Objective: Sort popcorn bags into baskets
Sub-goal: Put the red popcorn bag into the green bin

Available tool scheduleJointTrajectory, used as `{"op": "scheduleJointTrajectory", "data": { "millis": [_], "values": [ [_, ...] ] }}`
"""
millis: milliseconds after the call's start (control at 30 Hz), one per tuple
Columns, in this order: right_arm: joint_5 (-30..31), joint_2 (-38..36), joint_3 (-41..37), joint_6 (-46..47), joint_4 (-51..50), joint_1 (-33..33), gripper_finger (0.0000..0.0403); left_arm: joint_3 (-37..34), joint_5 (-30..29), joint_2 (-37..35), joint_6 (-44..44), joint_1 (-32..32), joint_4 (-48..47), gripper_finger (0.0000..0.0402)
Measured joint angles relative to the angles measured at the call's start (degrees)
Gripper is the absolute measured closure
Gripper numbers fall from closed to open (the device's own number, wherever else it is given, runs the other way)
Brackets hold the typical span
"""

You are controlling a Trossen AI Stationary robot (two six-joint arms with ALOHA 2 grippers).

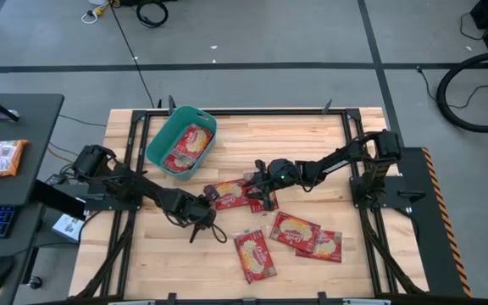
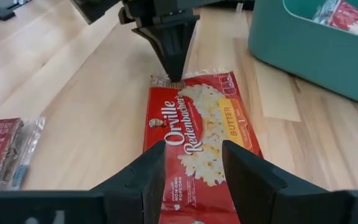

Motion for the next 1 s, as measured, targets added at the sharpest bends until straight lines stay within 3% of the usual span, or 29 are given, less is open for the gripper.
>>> {"op": "scheduleJointTrajectory", "data": {
  "millis": [233, 400, 833, 1000],
  "values": [
    [3.3, -0.4, 0.0, -0.4, -0.4, 0.0, 0.0240, 3.3, -0.1, -4.0, -2.8, 1.4, -3.5, 0.0398],
    [7.8, -3.0, 0.0, -0.8, -3.0, 0.0, 0.0240, 5.9, -5.7, -8.1, -2.4, 2.2, -7.1, 0.0399],
    [27.8, -14.3, -0.1, -1.7, -17.0, 2.1, 0.0240, 9.0, -13.4, -17.0, -7.4, 8.1, -5.5, 0.0401],
    [31.8, -16.2, -0.1, -1.7, -19.4, 3.4, 0.0240, 9.8, -14.3, -19.8, -7.4, 11.4, -3.1, 0.0401]
  ]
}}
